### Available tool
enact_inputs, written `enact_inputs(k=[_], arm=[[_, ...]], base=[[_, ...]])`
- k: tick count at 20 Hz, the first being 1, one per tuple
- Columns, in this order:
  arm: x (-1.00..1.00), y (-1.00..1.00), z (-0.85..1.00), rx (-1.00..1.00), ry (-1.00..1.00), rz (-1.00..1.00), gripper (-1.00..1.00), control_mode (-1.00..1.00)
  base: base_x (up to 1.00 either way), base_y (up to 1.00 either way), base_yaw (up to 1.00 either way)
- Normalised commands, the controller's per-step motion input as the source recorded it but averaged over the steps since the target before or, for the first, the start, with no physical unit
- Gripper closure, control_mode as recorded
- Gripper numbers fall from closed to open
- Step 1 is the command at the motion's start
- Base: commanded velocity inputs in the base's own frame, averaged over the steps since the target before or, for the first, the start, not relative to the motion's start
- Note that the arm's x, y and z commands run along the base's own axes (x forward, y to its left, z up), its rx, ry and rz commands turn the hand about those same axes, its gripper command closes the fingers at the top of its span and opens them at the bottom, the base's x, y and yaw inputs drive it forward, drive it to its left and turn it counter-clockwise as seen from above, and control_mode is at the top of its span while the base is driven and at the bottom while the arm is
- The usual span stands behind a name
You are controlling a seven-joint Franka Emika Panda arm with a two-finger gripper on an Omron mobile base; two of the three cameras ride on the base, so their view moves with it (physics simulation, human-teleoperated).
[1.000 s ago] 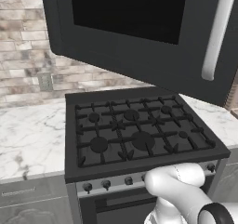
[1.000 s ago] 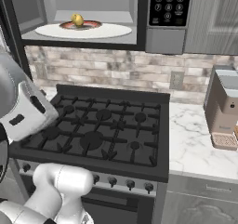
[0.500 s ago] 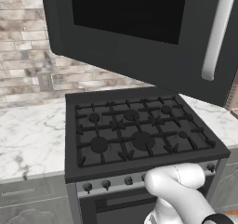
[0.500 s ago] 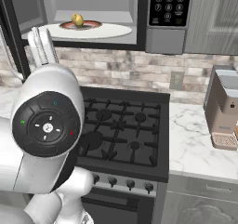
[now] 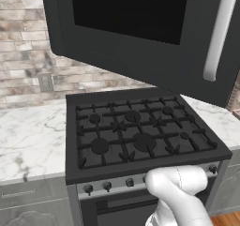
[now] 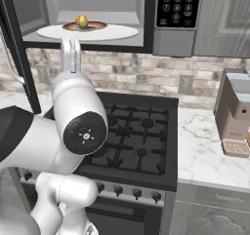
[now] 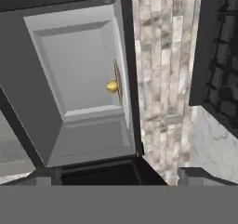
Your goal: Retrieve the reheated potato from the microwave, then place the potato, cheese, and condiment on the cutting board.
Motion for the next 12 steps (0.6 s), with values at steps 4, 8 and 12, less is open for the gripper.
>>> enact_inputs(k=[4, 8, 12], arm=[[0.32, 0.03, 0.08, 0.08, 0.0, 0.23, -1.0, -1.0], [0.1, 0.0, 0.18, 0.0, 0.01, 0.34, -1.0, -1.0], [0.13, 0.09, 0.11, 0.0, 0.01, 0.32, -1.0, -1.0]], base=[[0.0, 0.0, 0.0], [0.0, 0.0, 0.0], [0.0, 0.0, 0.0]])
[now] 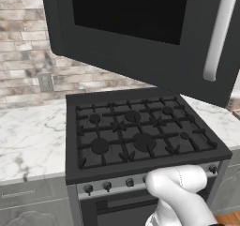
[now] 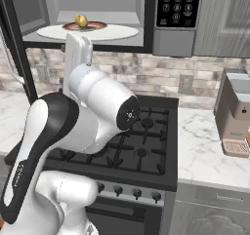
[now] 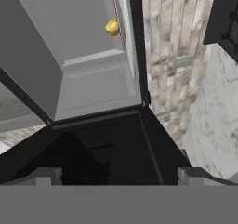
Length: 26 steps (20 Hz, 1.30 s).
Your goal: Retrieve the reheated potato from the microwave, then place the potato, cheese, and condiment on the cutting board.
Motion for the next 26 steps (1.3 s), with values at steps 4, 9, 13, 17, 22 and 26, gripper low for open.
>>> enact_inputs(k=[4, 9, 13, 17, 22, 26], arm=[[0.14, 0.28, 0.05, 0.0, 0.0, 0.2, -1.0, -1.0], [-0.01, 0.37, 0.0, 0.0, -0.03, 0.17, -1.0, -1.0], [-0.12, 0.52, -0.01, -0.02, -0.06, 0.11, -1.0, -1.0], [-0.16, 0.53, 0.0, -0.02, -0.1, 0.09, -1.0, -1.0], [-0.24, 0.6, 0.0, -0.04, -0.09, 0.05, -1.0, -1.0], [-0.3, 0.6, 0.0, 0.0, -0.01, 0.07, -1.0, -1.0]], base=[[0.0, 0.0, 0.0], [0.0, 0.0, 0.0], [0.0, 0.0, 0.0], [0.0, 0.0, 0.0], [0.0, 0.0, 0.0], [0.0, 0.0, 0.0]])
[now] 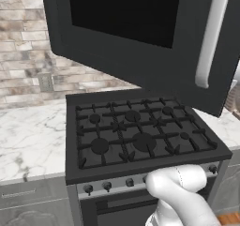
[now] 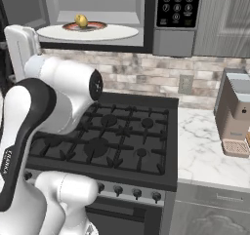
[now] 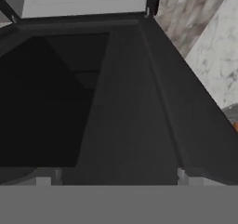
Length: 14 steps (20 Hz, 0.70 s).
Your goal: Retrieve the reheated potato from the microwave, then place the potato, cheese, and condiment on the cutting board.
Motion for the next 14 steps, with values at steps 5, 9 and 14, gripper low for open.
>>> enact_inputs(k=[5, 9, 14], arm=[[-0.34, 0.64, 0.01, -0.01, 0.0, 0.09, -1.0, -1.0], [-0.29, 0.74, 0.0, -0.05, 0.0, 0.08, -1.0, -1.0], [-0.09, 0.77, 0.0, -0.06, 0.0, 0.06, -1.0, -1.0]], base=[[0.0, 0.0, 0.0], [0.0, 0.0, 0.0], [0.0, 0.0, 0.0]])
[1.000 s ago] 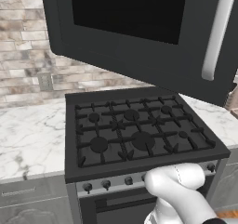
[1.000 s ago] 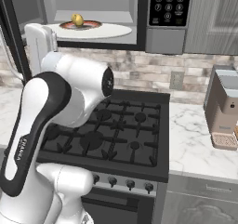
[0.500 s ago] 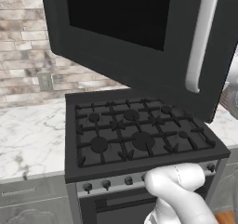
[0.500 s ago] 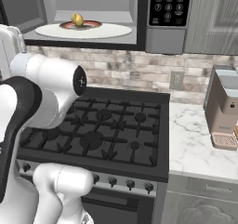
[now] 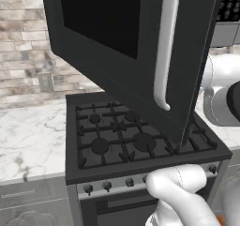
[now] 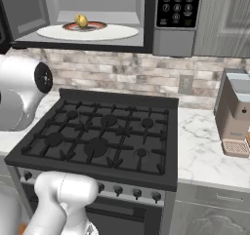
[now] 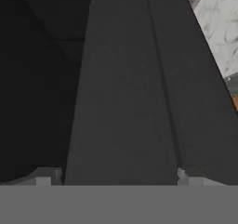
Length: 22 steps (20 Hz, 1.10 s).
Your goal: Retrieve the reheated potato from the microwave, then place the potato, cheese, and condiment on the cutting board.
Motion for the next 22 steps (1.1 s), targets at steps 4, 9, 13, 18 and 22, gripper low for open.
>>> enact_inputs(k=[4, 9, 13, 18, 22], arm=[[0.0, 0.8, 0.01, -0.08, 0.0, 0.04, -1.0, -1.0], [0.07, 0.78, 0.06, -0.11, -0.02, 0.0, -1.0, -1.0], [0.09, 0.73, 0.08, -0.12, -0.06, 0.0, -1.0, -1.0], [0.07, 0.27, 0.09, -0.15, -0.07, 0.0, -1.0, -1.0], [0.0, -0.27, 0.01, -0.13, -0.08, 0.02, -1.0, -1.0]], base=[[0.0, 0.0, 0.0], [0.0, 0.0, 0.0], [0.0, 0.0, 0.0], [0.0, 0.0, 0.0], [0.0, 0.0, 0.0]])
